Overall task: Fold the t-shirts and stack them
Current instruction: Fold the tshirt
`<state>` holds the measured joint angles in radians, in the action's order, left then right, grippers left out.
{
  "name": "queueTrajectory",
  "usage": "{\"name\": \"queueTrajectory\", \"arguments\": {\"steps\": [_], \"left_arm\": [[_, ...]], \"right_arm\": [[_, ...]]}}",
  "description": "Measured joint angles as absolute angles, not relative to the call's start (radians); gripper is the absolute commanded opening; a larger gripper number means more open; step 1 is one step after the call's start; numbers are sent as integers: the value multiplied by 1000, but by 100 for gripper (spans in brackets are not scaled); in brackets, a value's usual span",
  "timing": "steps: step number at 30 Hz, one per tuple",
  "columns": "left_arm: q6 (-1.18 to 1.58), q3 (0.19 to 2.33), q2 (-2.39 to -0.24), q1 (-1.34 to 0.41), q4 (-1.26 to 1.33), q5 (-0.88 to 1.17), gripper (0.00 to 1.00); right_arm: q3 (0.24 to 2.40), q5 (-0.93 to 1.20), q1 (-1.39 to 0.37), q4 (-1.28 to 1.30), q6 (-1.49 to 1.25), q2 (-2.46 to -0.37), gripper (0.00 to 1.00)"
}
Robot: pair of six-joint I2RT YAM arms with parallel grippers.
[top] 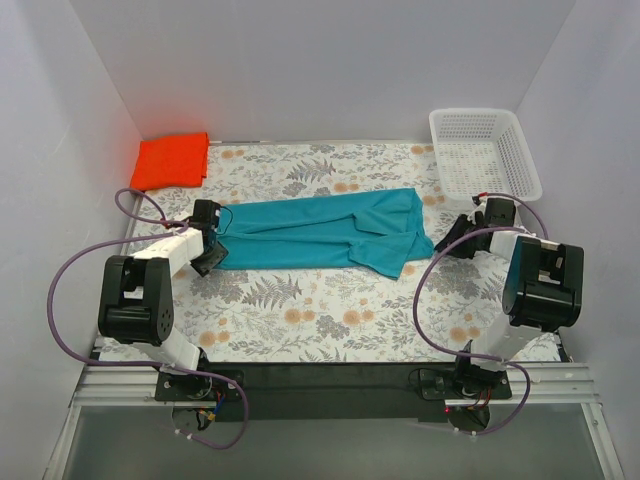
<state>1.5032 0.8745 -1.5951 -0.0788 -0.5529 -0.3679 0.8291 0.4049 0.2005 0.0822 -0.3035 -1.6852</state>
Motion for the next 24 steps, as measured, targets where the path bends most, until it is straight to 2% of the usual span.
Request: {"name": "queueTrajectory", "arguments": {"steps": [1,4,9,15,19,24], "left_arm": [[1502,875,-1595,-79,-552,-370,51],[1497,875,-1591,-78,-556,-369,60],[1496,878,-1564,-78,-597,-350,66],[1495,881,-1425,-78,-636,-352,70],[1483,852,-1293,-86,-627,-356,75],[1447,788,-1229,-154,-615,-356,80]], "right_arm": [[829,398,199,88,-294,-1676,34],[829,348,184,137,-266,-1629,39],[828,279,112,194,-248,-1476,42],[828,223,-131,215,-185,-1342,44],[828,169,-327,249,-128,-1350,46],[829,69,-471,295,-59,-1424,47]]}}
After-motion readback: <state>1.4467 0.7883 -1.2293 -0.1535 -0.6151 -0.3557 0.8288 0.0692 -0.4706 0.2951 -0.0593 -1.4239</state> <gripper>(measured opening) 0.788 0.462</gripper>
